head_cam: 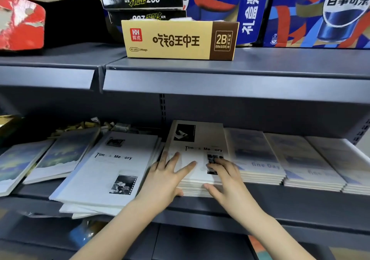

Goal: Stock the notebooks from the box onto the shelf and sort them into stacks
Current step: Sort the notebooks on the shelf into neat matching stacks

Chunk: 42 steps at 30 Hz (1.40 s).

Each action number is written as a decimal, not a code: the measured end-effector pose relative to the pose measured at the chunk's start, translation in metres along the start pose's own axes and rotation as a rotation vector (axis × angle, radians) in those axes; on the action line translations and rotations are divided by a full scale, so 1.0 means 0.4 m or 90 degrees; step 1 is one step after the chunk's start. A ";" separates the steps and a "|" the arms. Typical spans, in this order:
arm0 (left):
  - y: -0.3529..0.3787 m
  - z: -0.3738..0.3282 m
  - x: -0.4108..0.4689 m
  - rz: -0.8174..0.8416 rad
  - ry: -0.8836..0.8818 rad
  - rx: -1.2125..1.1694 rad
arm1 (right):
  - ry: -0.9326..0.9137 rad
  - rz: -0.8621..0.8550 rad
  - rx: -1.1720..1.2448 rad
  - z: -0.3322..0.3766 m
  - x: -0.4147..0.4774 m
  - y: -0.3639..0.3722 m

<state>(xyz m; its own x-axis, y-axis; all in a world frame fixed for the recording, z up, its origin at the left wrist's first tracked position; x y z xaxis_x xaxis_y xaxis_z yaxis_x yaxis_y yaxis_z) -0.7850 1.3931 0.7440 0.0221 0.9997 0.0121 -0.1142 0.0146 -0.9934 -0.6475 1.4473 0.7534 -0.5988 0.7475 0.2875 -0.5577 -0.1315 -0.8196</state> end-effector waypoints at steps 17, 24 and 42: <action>-0.031 0.036 -0.034 -0.054 0.021 -0.105 | 0.030 0.030 -0.068 0.032 0.018 -0.020; -0.018 0.241 -0.160 -0.127 -0.203 -0.105 | -0.046 -0.007 0.028 0.146 -0.002 0.010; 0.031 0.475 -0.343 -0.175 -0.463 -0.106 | 0.038 0.207 0.094 0.378 0.005 0.283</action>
<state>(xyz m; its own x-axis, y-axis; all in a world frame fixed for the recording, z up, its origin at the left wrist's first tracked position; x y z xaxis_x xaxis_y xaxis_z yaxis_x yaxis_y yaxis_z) -0.9780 1.2602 0.7518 -0.6333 0.7238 0.2738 -0.0480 0.3164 -0.9474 -0.7987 1.3354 0.7359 -0.7269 0.6867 -0.0094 -0.4228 -0.4583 -0.7818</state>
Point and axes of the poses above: each hand's wrist, its own x-axis towards the middle knuckle, its own y-axis out of the palm, z = x × y, the point moved 8 cm from there along x, towards the middle knuckle, and after that the axes turned 10 degrees about y, right-handed, at the moved point
